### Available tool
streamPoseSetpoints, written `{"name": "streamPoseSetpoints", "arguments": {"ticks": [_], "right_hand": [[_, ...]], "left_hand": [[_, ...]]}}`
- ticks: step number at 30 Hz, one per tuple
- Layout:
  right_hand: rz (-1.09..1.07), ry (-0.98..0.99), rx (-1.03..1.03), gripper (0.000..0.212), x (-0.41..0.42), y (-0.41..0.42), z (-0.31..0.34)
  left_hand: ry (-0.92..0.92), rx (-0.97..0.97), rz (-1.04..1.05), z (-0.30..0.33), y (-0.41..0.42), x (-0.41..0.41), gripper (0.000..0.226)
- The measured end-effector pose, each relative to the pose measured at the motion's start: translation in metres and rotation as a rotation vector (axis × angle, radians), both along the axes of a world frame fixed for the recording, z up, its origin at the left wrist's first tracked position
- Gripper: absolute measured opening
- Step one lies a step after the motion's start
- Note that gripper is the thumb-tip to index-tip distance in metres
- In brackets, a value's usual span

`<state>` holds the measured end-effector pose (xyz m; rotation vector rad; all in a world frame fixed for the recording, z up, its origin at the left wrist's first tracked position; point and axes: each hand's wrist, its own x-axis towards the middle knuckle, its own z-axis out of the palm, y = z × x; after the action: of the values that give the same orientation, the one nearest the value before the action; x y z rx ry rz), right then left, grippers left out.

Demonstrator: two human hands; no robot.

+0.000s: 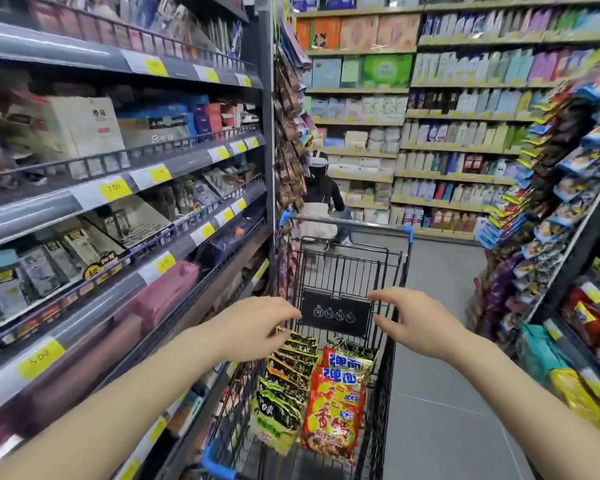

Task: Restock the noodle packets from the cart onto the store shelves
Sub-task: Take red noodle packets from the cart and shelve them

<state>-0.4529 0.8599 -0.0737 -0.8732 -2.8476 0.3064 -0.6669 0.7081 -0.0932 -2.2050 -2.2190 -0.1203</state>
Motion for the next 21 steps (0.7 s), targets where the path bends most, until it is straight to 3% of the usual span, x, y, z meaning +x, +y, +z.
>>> {"name": "streamPoseSetpoints", "arguments": {"ticks": [9,21], "right_hand": [[-0.105,-0.052,-0.112,0.047,-0.056,0.069,-0.063],[-0.403,-0.107,-0.402,0.049,-0.113,0.117,-0.256]], "left_hand": [[-0.082,-0.095,-0.09,-0.057,0.085,-0.054,0.043],[-0.157,-0.254,-0.247,-0.214,0.172,-0.097,0.043]]}}
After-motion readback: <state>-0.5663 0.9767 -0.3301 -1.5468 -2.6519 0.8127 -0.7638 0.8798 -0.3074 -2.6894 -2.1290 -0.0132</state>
